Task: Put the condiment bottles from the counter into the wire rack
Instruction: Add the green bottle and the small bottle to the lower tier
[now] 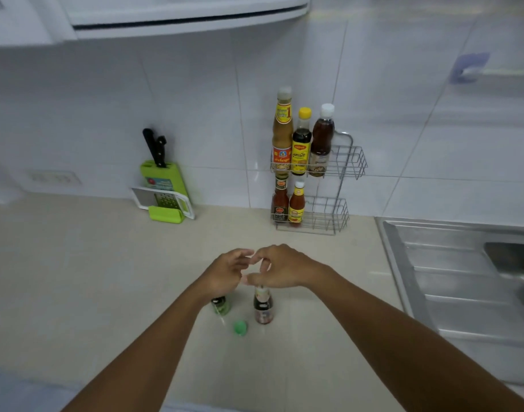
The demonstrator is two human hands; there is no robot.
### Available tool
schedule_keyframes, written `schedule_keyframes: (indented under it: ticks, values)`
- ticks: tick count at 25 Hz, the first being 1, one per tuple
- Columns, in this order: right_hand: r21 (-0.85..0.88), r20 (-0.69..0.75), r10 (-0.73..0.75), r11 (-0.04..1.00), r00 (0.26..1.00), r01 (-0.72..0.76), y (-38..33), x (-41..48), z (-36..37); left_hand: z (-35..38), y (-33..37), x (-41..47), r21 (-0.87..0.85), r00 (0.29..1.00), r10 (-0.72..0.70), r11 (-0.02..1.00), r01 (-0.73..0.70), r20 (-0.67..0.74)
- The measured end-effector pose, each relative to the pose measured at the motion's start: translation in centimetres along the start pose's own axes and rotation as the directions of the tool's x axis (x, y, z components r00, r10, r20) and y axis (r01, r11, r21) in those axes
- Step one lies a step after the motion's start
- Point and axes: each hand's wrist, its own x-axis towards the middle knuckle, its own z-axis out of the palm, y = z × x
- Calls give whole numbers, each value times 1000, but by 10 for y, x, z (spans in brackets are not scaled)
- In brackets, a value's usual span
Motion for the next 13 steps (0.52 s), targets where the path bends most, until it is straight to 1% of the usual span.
schedule_keyframes:
  ticks: [3,5,7,8,9,10,11,12,13]
  values:
    - [-197,33,-42,979,999,47,-6,-9,14,7,-21,-25,-18,982,70,997,-74,-177]
    - [-291,53,-51,955,997,64,-5,-9,26,12,-26,-40,2,968,122,992,-125,-218]
    - [-365,3,-65,929,998,62,-3,-6,36,18,-33,-50,41,946,168,986,-163,-279]
    - [-445,-48,-103,893,993,71,-4,-3,40,18,-40,-53,48,927,171,985,-164,-335]
    - [-547,-104,-178,832,979,93,-7,-1,44,18,-49,-55,33,911,153,988,-151,-384]
    - [-645,-152,-276,755,949,116,-13,4,51,17,-62,-54,-7,909,94,994,-106,-407]
    - [-724,-173,-378,675,910,143,-20,7,58,15,-76,-53,-43,916,30,998,-52,-399]
    - [-763,-185,-453,626,872,164,-28,11,68,14,-93,-51,-68,927,-42,997,18,-372]
    - [-777,-193,-505,602,842,184,-35,14,79,13,-108,-47,-79,937,-102,994,80,-335]
